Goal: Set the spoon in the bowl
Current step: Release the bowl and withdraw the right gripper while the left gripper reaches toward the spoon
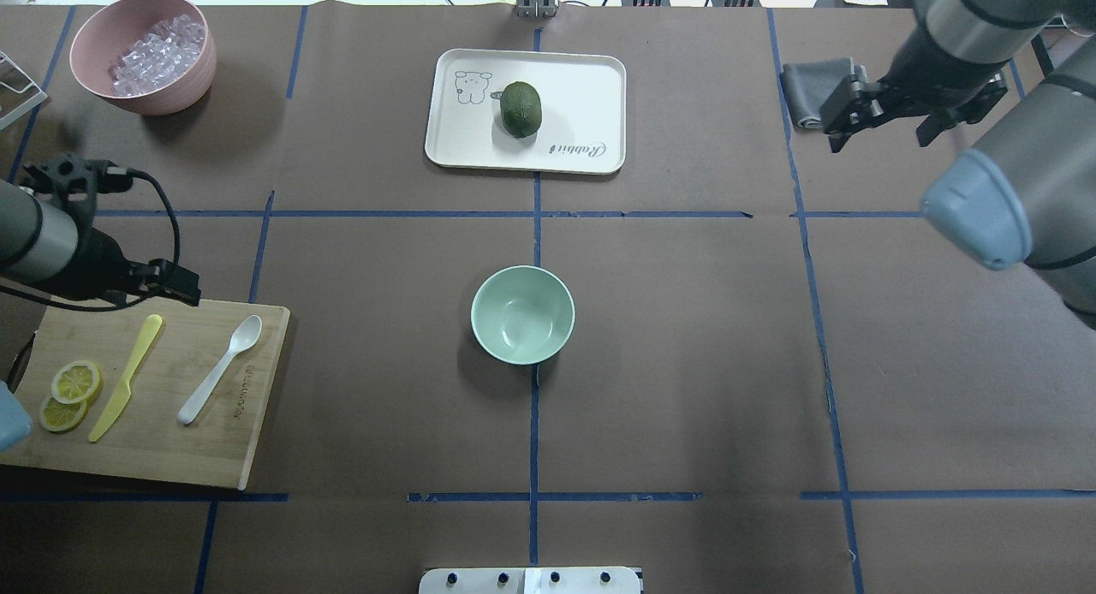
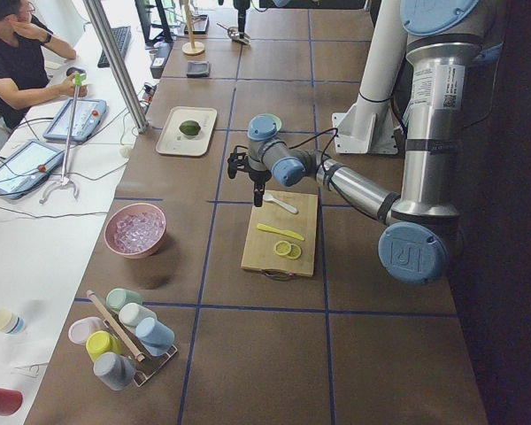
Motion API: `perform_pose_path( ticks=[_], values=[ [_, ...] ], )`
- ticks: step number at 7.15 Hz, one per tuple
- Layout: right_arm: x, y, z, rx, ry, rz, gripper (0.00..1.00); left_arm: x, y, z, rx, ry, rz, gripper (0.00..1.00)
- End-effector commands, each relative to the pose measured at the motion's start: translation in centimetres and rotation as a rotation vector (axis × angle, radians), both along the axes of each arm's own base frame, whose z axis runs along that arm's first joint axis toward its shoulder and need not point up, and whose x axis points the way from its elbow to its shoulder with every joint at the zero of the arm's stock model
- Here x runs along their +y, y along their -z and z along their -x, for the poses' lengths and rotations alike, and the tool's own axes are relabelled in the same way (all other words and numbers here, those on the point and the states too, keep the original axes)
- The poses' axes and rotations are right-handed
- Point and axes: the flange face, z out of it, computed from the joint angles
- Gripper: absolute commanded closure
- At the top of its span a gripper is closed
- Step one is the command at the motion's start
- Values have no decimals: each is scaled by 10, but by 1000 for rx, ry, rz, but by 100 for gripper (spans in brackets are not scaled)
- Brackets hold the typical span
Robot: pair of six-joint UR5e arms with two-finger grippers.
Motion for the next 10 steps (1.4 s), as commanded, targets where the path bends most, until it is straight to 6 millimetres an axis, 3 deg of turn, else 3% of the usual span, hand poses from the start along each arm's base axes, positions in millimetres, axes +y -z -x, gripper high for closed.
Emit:
perform_pose_path(
  ticks=[1, 5, 8, 10],
  values=[
    [-6, -19, -29, -6, 21, -5, 0, 19, 2, -38, -12, -26, -12, 0],
    [-9, -42, -59, 13, 42, -22, 0, 28, -20, -60, -42, -69, 7, 0],
    [-10, -42, -59, 15, 39, -23, 0, 38, -19, -80, -41, -106, 6, 0],
    [-10, -42, -60, 17, 37, -23, 0, 32, -24, -91, -47, -110, 13, 3]
  ],
)
